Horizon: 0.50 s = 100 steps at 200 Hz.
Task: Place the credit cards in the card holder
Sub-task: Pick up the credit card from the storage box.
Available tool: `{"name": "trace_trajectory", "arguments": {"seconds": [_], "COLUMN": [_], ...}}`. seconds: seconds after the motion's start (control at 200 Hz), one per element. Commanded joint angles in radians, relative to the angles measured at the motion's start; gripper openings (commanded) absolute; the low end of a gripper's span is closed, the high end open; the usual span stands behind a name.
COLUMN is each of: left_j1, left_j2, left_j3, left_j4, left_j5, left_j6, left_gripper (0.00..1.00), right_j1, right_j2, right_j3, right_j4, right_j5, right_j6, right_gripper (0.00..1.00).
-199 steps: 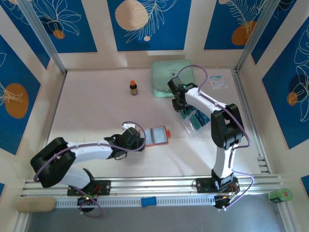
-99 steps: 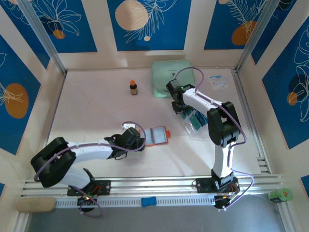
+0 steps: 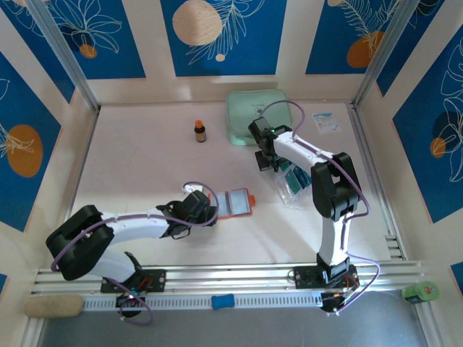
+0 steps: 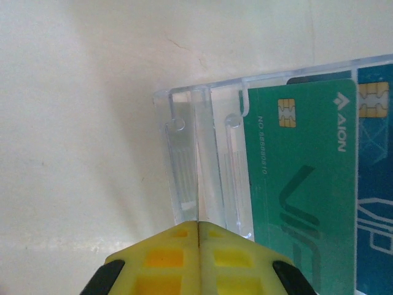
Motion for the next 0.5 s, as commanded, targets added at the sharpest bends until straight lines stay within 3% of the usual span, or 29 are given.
{"name": "trace_trajectory", "arguments": {"seconds": [0.0,0.245,0.495], "left_j1": [-0.001,-0.001,-0.001], "left_j2": [0.010,0.008,0.001], "left_j3": [-0.003,-0.001,0.006], "left_j4": [-0.014,-0.024,-0.038], "left_j5": [-0.002,-0.005,0.000], "left_j6": [0.010,0.010,0.003], "left_gripper": [1.00,1.00,1.00], "right_j1": [0.019,0.067,0.090], "right_j2": [-0.099,-0.225,-0.355], "right_j3": [0.039,0.025,-0.151], "right_j4": [-0.032,-0.033,0.157], "right_j5": [-0.047,-0.129,-0.433], "right_j6": [-0.011,0.046,0.214], "right_gripper": [0.00,0.00,0.00]}}
